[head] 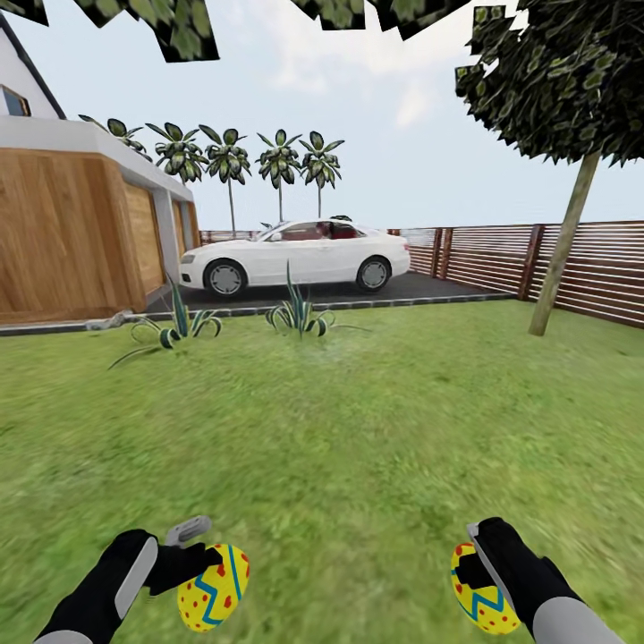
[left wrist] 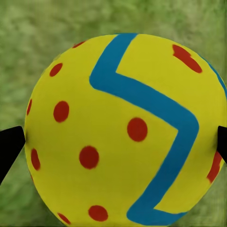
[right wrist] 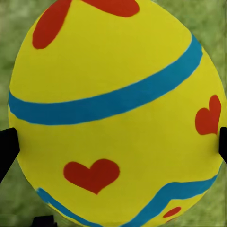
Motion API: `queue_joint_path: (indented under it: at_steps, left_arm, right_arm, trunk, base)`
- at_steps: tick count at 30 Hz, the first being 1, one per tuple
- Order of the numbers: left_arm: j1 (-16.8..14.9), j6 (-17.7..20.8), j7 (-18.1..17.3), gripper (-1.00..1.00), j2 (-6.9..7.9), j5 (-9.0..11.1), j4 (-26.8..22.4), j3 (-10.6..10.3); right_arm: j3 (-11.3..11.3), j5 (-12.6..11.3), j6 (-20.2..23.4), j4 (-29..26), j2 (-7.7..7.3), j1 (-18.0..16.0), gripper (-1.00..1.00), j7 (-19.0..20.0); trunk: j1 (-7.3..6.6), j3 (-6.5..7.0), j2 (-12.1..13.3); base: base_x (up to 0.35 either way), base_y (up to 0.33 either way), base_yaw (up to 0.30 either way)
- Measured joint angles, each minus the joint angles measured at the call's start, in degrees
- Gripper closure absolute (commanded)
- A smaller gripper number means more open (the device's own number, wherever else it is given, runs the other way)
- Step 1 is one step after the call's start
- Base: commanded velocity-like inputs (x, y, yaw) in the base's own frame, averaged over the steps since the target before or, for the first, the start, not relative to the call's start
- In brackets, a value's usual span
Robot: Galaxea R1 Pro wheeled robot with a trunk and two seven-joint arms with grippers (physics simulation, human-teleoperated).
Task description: Take the three Easter eggs out of the wicker basket on the lawn in the garden, then place them on the lawn next to a single tree (choose any tree) so that all three eggs are next to the same tree and none are left in the basket.
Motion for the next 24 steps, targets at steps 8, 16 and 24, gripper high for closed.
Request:
queue_joint_path:
  at_steps: [8, 16, 24]
  left_arm:
    - [0.0, 0.0, -0.1, 1.0, 0.0, 0.0, 0.0, -0.1]
    - [0.0, 0.0, 0.0, 1.0, 0.01, -0.1, 0.2, -0.1]
    - [0.0, 0.0, 0.0, 1.0, 0.17, -0.1, 0.2, 0.1]
  right_arm:
    - [0.1, 0.0, 0.0, 0.0, 0.03, 0.0, 1.0, -0.1]
    - [0.1, 0.0, 0.0, 0.0, 0.1, 0.0, 1.0, -0.1]
    - [0.1, 0.0, 0.0, 0.0, 0.1, 0.0, 1.0, -0.1]
  trunk:
    - [0.04, 0.0, 0.0]
    - [0.01, 0.0, 0.0]
    - [0.01, 0.0, 0.0]
  base:
    - [0.063, -0.02, 0.288]
    - [0.178, -0.11, 0.296]
    - [0.293, -0.201, 0.296]
